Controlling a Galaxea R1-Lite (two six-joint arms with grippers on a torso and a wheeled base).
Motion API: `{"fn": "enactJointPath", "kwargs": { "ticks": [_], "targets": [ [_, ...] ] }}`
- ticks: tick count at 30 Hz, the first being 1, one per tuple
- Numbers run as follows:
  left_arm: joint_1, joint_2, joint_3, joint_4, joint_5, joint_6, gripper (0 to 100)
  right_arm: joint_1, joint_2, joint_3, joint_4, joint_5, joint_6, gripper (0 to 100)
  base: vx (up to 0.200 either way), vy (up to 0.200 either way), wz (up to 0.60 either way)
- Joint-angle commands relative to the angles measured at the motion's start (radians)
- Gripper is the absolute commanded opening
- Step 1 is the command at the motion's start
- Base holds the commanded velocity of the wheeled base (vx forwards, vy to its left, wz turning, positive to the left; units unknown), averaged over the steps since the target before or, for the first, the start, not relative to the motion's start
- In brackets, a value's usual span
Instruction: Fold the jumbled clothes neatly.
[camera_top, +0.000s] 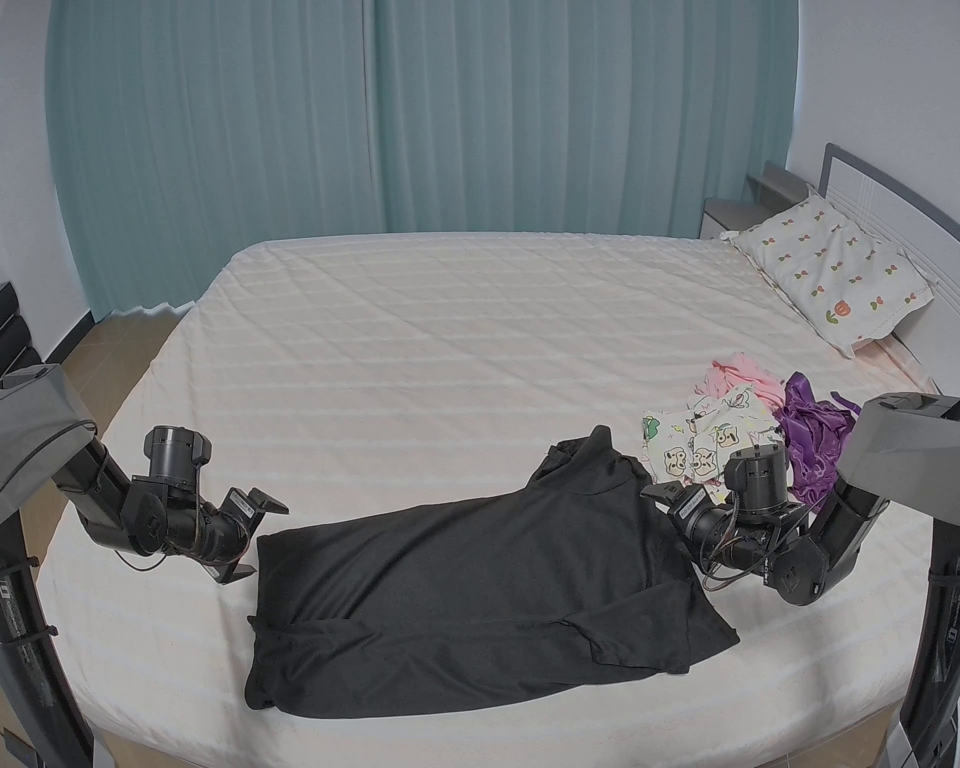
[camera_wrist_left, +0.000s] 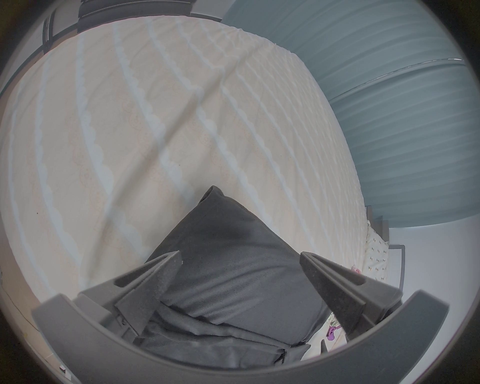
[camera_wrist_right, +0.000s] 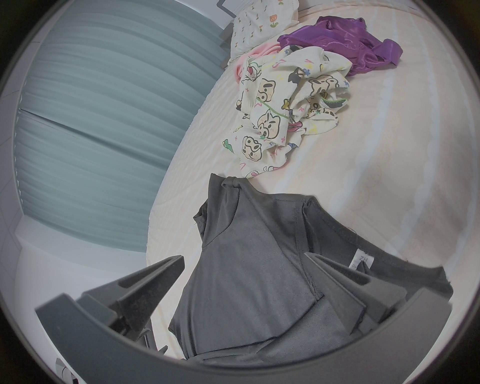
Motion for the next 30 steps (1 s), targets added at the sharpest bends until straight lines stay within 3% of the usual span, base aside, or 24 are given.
{"fn": "enactJointPath", "kwargs": {
  "ticks": [1, 8, 21, 24, 28, 30],
  "targets": [
    [-0.001, 0.007, -0.001, 0.001, 0.0, -0.002, 100, 0.002, 0.001, 0.0, 0.0, 0.0, 0.0, 100, 0.0, 0.0, 0.0],
    [-0.003, 0.01, -0.001, 0.0, 0.002, -0.02, 100, 0.005, 0.001, 0.0, 0.0, 0.0, 0.0, 100, 0.0, -0.171, 0.0],
    [0.004, -0.016, -0.044, 0.0, 0.028, 0.008, 100, 0.007, -0.002, -0.003, 0.002, -0.001, -0.007, 100, 0.0, 0.0, 0.0],
    [0.037, -0.002, -0.084, 0.001, 0.029, 0.101, 100, 0.014, -0.002, -0.006, 0.003, -0.006, -0.016, 100, 0.0, 0.0, 0.0],
    [0.086, 0.033, -0.113, 0.003, 0.019, 0.29, 100, 0.02, 0.003, -0.004, 0.003, -0.006, -0.029, 100, 0.0, 0.0, 0.0],
    [0.123, 0.073, -0.118, 0.0, -0.009, 0.428, 100, 0.022, 0.004, -0.006, 0.005, -0.006, -0.032, 100, 0.0, 0.0, 0.0]
  ]
}}
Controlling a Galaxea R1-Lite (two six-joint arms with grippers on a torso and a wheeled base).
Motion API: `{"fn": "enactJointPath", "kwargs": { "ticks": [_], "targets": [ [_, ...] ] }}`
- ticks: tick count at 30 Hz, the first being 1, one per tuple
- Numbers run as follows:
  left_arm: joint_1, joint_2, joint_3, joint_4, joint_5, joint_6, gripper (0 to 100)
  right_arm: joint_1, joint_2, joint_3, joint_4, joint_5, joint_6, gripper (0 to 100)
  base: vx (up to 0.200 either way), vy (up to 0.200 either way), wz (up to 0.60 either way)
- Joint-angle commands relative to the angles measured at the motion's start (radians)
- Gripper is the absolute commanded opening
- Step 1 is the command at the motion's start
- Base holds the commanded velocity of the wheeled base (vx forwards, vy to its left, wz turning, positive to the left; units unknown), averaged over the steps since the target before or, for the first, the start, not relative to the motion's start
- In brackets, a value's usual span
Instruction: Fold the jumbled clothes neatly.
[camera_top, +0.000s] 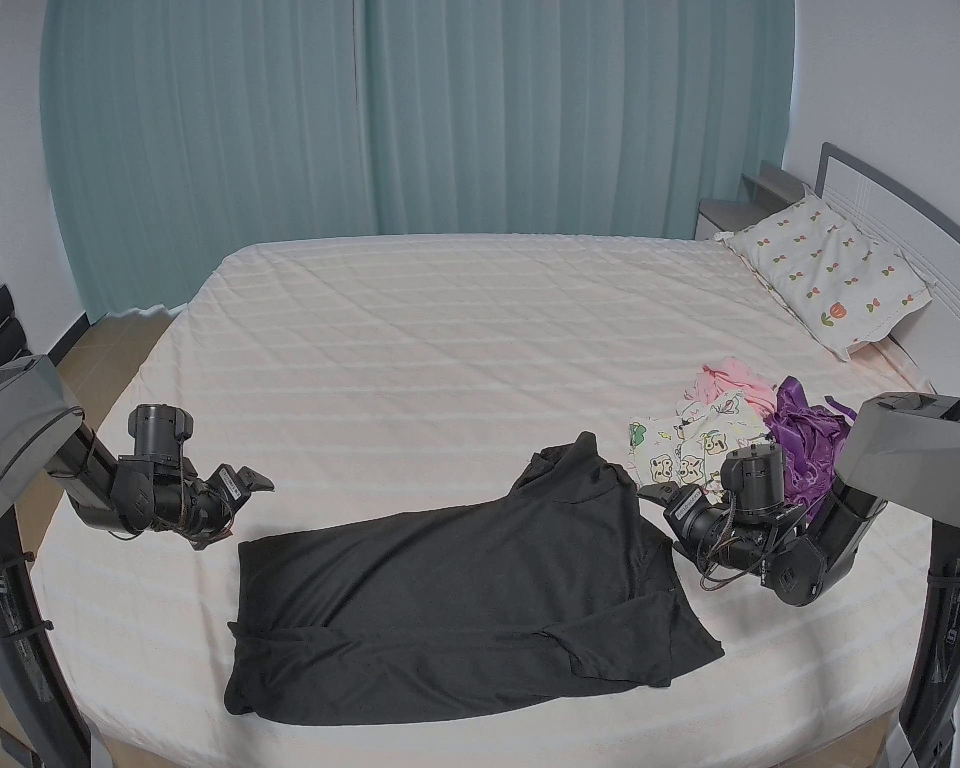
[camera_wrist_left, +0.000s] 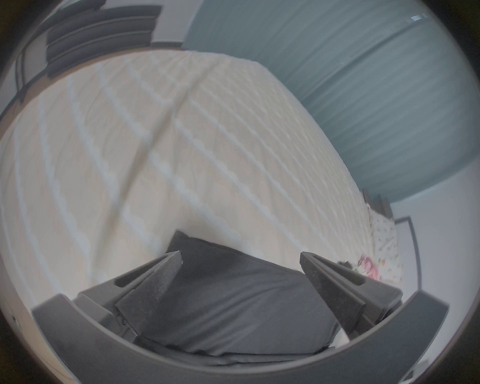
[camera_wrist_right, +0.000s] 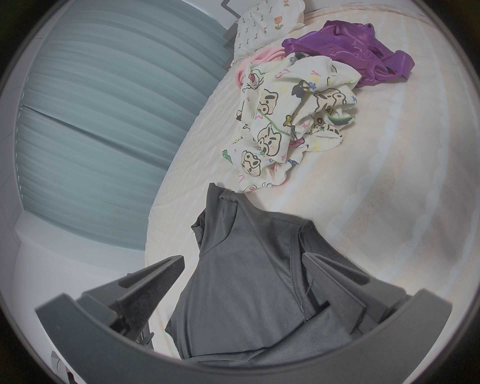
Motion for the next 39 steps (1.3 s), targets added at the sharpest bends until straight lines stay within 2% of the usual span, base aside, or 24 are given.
{"fn": "enactJointPath", "kwargs": {
  "ticks": [1, 2, 3, 6, 9, 10, 13, 17, 26, 36, 39],
  "targets": [
    [0.091, 0.089, -0.034, -0.003, -0.059, 0.209, 100, 0.012, 0.005, -0.002, 0.001, 0.0, -0.013, 100, 0.0, 0.0, 0.0],
    [0.091, 0.089, -0.034, -0.003, -0.059, 0.209, 100, 0.012, 0.005, -0.002, 0.001, 0.0, -0.013, 100, 0.0, 0.0, 0.0],
    [0.117, 0.106, -0.04, -0.002, -0.119, 0.268, 100, 0.017, 0.007, 0.001, 0.001, 0.0, -0.022, 100, 0.0, 0.0, 0.0],
    [0.138, 0.135, -0.034, -0.002, -0.217, 0.318, 100, 0.025, 0.008, 0.0, 0.009, 0.0, -0.039, 100, 0.0, 0.0, 0.0],
    [0.144, 0.147, -0.034, -0.002, -0.253, 0.341, 100, 0.025, 0.008, 0.0, 0.011, 0.0, -0.048, 100, 0.0, 0.0, 0.0],
    [0.153, 0.176, -0.034, -0.003, -0.292, 0.396, 100, 0.029, 0.008, -0.008, 0.014, 0.0, -0.064, 100, 0.0, 0.0, 0.0],
    [0.166, 0.193, -0.028, -0.026, -0.331, 0.464, 100, 0.04, 0.007, -0.017, 0.017, 0.0, -0.078, 100, 0.0, 0.0, 0.0],
    [0.169, 0.212, -0.017, -0.055, -0.334, 0.49, 100, 0.043, 0.011, -0.025, 0.018, 0.0, -0.084, 100, 0.0, 0.0, 0.0],
    [0.164, 0.245, 0.015, -0.206, -0.332, 0.481, 100, 0.042, 0.011, -0.025, 0.018, 0.0, -0.085, 100, 0.0, 0.0, 0.0],
    [0.129, 0.288, -0.027, -0.21, -0.323, 0.482, 100, 0.045, 0.013, -0.066, 0.023, 0.0, -0.104, 100, 0.0, 0.0, 0.0],
    [0.129, 0.288, -0.025, -0.212, -0.323, 0.481, 100, 0.045, 0.013, -0.088, 0.063, 0.0, -0.14, 100, 0.0, 0.0, 0.0]
  ]
}}
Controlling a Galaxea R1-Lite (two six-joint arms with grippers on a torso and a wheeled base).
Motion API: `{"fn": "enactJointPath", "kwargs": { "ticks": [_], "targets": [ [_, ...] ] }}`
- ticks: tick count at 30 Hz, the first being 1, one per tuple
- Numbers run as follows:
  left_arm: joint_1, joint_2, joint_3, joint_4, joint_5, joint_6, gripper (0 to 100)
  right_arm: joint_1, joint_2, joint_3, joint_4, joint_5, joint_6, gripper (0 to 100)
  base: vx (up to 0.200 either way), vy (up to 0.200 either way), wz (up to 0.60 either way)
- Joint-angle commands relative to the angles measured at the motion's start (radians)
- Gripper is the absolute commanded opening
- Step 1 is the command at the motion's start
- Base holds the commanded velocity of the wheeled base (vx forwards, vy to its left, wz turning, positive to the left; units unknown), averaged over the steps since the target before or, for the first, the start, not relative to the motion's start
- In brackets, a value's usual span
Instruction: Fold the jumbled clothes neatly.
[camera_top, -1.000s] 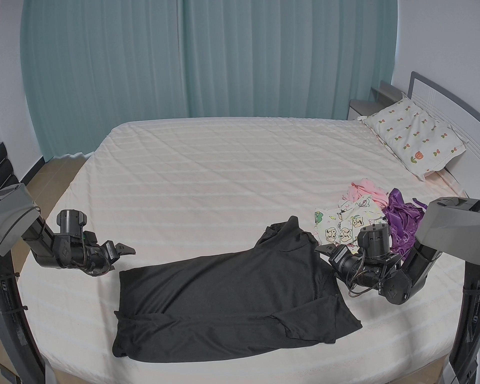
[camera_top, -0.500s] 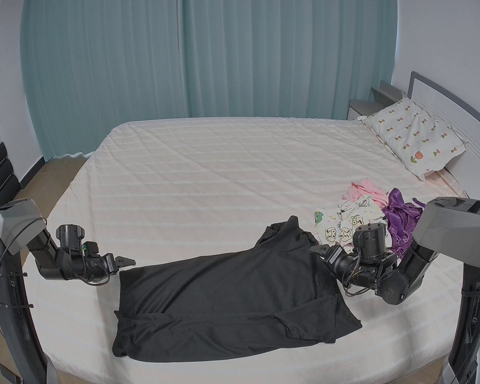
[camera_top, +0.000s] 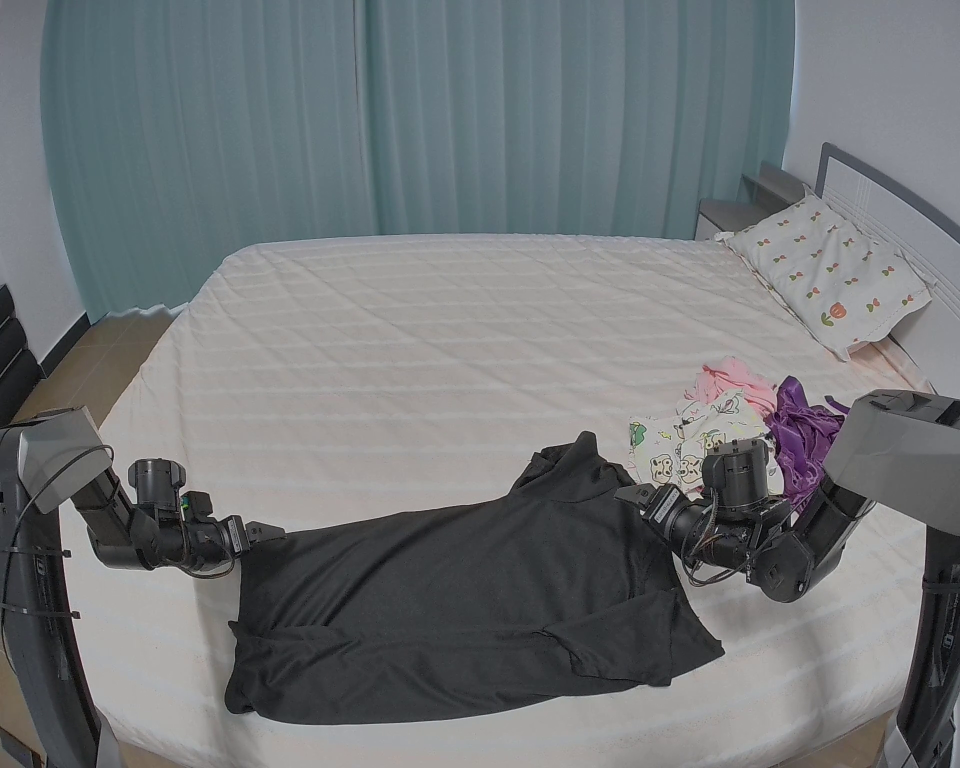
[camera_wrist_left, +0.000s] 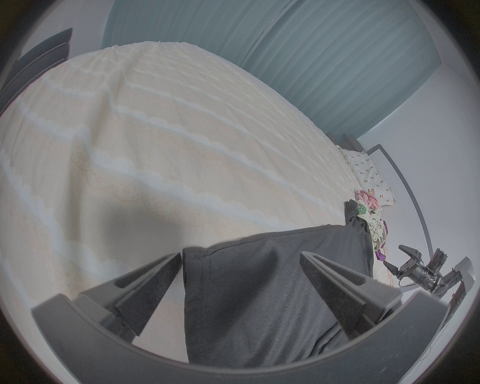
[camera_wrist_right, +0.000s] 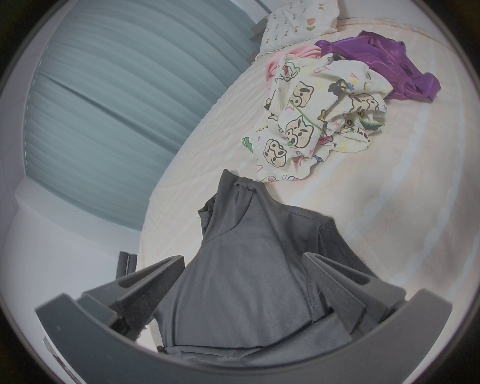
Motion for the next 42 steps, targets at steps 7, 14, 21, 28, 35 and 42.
{"fn": "enactJointPath", "kwargs": {
  "ticks": [7, 14, 21, 28, 35, 42],
  "targets": [
    [0.003, 0.011, 0.002, -0.001, 0.003, -0.044, 0, -0.047, 0.05, -0.224, 0.189, 0.016, -0.249, 100, 0.0, 0.0, 0.0],
    [0.003, -0.002, 0.012, -0.117, 0.049, -0.209, 0, -0.109, 0.185, -0.455, 0.284, 0.035, -0.448, 100, 0.0, 0.0, 0.0],
    [-0.001, 0.0, 0.073, -0.271, 0.087, -0.269, 0, -0.09, 0.344, -0.653, 0.326, 0.045, -0.553, 100, 0.0, 0.0, 0.0],
    [-0.001, 0.0, 0.081, -0.271, 0.087, -0.269, 0, -0.07, 0.439, -0.828, 0.344, 0.048, -0.511, 100, 0.0, 0.0, 0.0],
    [-0.001, 0.005, 0.081, -0.271, 0.087, -0.269, 0, -0.064, 0.47, -0.89, 0.358, 0.048, -0.487, 100, 0.0, 0.0, 0.0],
    [-0.001, 0.005, 0.078, -0.271, 0.087, -0.269, 0, -0.069, 0.498, -0.925, 0.38, 0.04, -0.484, 0, 0.0, 0.0, 0.0]
  ]
}}
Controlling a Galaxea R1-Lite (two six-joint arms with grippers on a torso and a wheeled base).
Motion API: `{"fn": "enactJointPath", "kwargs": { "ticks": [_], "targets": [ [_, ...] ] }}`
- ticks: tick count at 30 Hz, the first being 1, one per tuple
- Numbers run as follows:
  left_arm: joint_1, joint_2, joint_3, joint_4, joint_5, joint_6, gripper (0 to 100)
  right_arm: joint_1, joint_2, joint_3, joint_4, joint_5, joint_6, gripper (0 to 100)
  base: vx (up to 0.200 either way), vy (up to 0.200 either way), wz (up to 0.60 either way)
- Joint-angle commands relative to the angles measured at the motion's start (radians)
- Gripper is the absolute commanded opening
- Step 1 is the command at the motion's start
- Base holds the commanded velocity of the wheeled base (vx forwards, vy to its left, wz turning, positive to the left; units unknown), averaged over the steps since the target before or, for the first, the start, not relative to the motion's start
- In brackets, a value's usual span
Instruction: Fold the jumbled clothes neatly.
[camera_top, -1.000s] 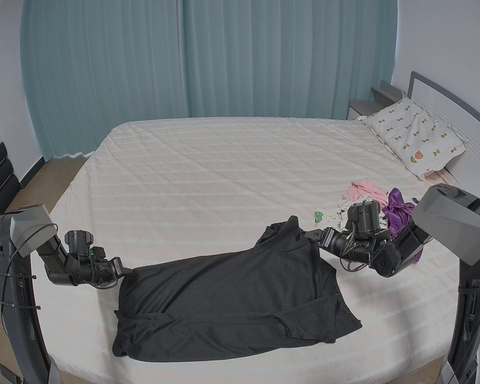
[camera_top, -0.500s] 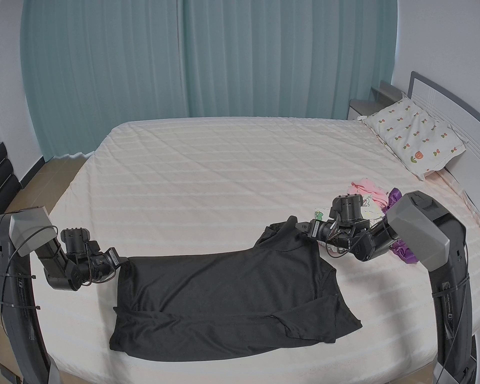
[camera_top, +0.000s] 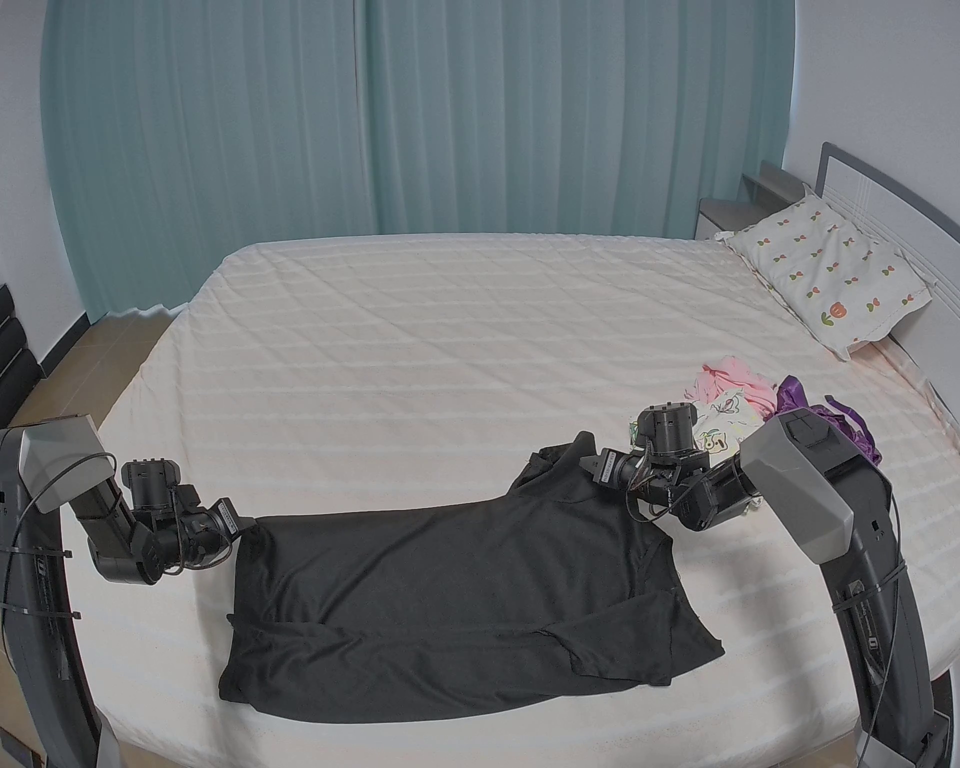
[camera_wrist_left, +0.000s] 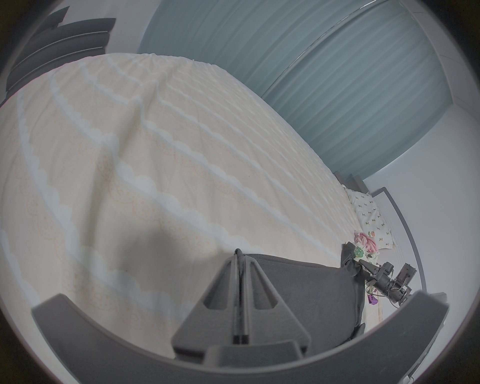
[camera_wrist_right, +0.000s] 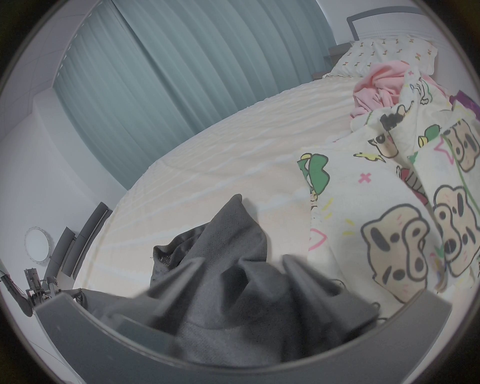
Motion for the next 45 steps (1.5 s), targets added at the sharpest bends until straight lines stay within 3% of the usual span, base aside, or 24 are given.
{"fn": "enactJointPath", "kwargs": {
  "ticks": [1, 13, 22, 23, 37, 43, 44, 45],
  "targets": [
    [0.0, 0.002, -0.002, 0.0, -0.001, 0.0, 0, -0.007, 0.029, -0.021, -0.002, -0.004, 0.003, 0, 0.0, 0.0, 0.0],
    [0.005, -0.008, -0.002, 0.003, 0.002, -0.017, 0, -0.027, -0.076, 0.097, -0.088, 0.001, 0.092, 0, 0.0, 0.0, 0.0],
    [0.005, -0.005, -0.015, 0.0, 0.021, -0.045, 0, -0.061, -0.129, 0.194, -0.108, 0.049, 0.094, 0, 0.0, 0.0, 0.0],
    [0.005, -0.005, -0.015, 0.0, 0.021, -0.045, 0, -0.061, -0.129, 0.194, -0.108, 0.049, 0.094, 100, 0.0, 0.0, 0.0],
    [0.005, -0.002, -0.015, 0.0, 0.022, -0.045, 0, -0.028, -0.047, 0.108, -0.097, 0.064, 0.051, 100, 0.0, 0.0, 0.0],
    [0.005, 0.0, -0.015, 0.0, 0.022, -0.045, 0, -0.008, -0.013, 0.03, -0.019, 0.07, 0.038, 100, 0.0, 0.0, 0.0],
    [0.005, 0.0, -0.015, 0.0, 0.022, -0.045, 0, -0.007, -0.01, 0.025, -0.019, 0.07, 0.04, 0, 0.0, 0.0, 0.0],
    [0.005, 0.0, -0.015, 0.0, 0.022, -0.045, 0, -0.007, -0.01, 0.025, -0.021, 0.069, 0.04, 0, 0.0, 0.0, 0.0]
  ]
}}
